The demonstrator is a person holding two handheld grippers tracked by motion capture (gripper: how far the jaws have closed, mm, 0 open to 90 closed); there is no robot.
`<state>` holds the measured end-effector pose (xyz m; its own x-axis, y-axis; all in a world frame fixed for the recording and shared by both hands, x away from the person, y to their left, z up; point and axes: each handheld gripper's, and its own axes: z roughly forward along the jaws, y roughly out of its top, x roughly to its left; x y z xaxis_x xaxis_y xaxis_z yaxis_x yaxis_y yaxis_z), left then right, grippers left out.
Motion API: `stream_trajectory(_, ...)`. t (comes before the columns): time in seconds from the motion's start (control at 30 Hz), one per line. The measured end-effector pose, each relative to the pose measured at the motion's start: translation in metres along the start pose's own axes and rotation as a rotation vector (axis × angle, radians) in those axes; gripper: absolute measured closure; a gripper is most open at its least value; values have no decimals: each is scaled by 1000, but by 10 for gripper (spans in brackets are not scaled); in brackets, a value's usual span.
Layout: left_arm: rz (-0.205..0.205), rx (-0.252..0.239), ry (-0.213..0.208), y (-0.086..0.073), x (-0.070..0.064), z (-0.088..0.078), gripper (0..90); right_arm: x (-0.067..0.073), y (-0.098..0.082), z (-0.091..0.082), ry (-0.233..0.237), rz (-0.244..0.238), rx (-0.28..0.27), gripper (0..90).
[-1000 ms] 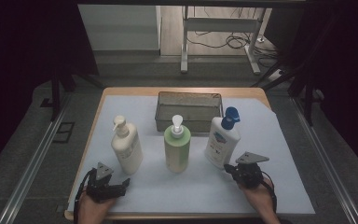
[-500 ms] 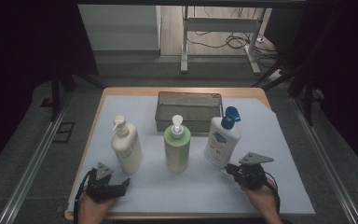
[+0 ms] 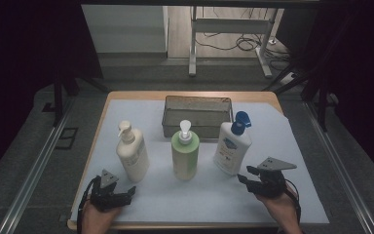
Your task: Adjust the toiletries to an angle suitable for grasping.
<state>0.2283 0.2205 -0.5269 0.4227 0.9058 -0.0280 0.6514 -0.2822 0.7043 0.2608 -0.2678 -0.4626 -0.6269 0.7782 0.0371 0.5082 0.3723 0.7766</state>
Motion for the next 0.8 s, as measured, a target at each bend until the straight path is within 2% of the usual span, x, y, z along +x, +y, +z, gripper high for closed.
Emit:
stream_trajectory(0.27, -1, -1, 0, 0, 0, 0, 122, -4, 17, -5, -2, -7, -12, 396)
stream_trajectory(0.57, 0, 1, 0, 0, 0, 0, 122, -10, 33, -4, -2, 9, -32, 333)
stream_trajectory(0.8, -2, -2, 0, 0, 0, 0, 122, -9, 52, 1, -4, -9, -41, 307)
